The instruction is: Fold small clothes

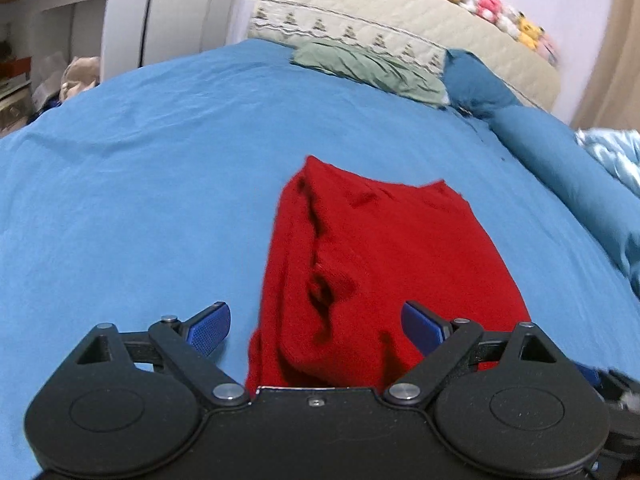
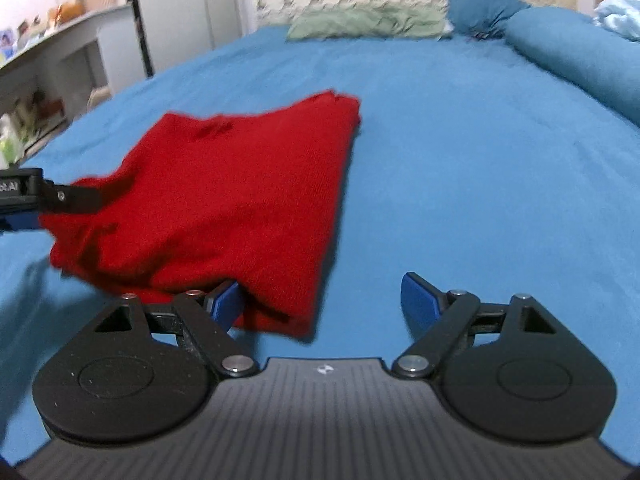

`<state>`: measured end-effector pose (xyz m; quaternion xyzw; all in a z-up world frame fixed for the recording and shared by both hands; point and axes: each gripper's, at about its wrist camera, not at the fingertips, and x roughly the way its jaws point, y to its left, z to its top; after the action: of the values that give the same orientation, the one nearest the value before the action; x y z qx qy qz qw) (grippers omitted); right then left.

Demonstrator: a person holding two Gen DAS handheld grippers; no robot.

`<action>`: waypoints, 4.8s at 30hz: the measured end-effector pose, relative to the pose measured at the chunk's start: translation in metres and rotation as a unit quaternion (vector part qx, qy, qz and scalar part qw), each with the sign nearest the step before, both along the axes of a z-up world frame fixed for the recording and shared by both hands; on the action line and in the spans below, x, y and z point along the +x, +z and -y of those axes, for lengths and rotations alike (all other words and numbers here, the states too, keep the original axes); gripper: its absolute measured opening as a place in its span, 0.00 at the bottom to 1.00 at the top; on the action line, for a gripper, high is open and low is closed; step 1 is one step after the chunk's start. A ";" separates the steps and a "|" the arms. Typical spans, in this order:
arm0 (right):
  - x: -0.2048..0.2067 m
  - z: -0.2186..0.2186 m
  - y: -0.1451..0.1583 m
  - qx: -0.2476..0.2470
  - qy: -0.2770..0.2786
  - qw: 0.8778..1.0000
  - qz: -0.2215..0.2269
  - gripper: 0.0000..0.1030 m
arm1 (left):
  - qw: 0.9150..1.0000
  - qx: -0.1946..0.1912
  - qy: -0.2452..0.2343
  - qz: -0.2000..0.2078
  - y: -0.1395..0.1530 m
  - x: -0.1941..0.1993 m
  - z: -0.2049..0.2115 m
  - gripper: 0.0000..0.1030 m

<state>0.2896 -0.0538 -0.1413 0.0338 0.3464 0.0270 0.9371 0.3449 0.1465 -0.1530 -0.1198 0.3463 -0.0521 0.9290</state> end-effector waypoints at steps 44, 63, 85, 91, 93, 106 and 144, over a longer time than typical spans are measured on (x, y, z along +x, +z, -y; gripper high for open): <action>0.120 0.065 0.026 0.187 0.057 0.970 -0.143 1.00 | 0.985 -0.068 -0.078 -0.140 -0.001 0.114 -0.036 0.89; 0.113 0.038 0.066 0.188 0.105 0.972 -0.096 0.34 | 0.984 -0.075 -0.135 -0.093 0.057 0.076 0.005 0.22; -0.083 0.170 0.042 0.166 0.036 0.980 -0.104 0.89 | 0.990 0.023 -0.130 -0.053 0.021 -0.097 0.132 0.66; -0.083 0.162 0.042 0.081 0.033 0.992 -0.087 0.92 | 0.993 0.059 -0.091 -0.055 0.003 -0.097 0.125 0.76; -0.079 0.161 0.031 0.047 0.023 0.994 -0.092 0.93 | 0.993 0.058 -0.087 -0.061 -0.011 -0.093 0.126 0.77; -0.113 0.165 0.069 0.042 0.001 0.998 -0.040 0.97 | 0.994 0.091 -0.051 -0.038 0.047 -0.121 0.127 0.75; -0.349 0.096 0.176 -0.037 -0.085 0.992 -0.082 1.00 | 0.983 0.175 -0.056 0.002 0.141 -0.346 0.153 1.00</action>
<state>-0.0592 -0.1503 0.0350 0.0302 0.4186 -0.0687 0.9051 -0.0009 -0.0069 -0.0124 0.0649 0.3547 -0.0431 0.9317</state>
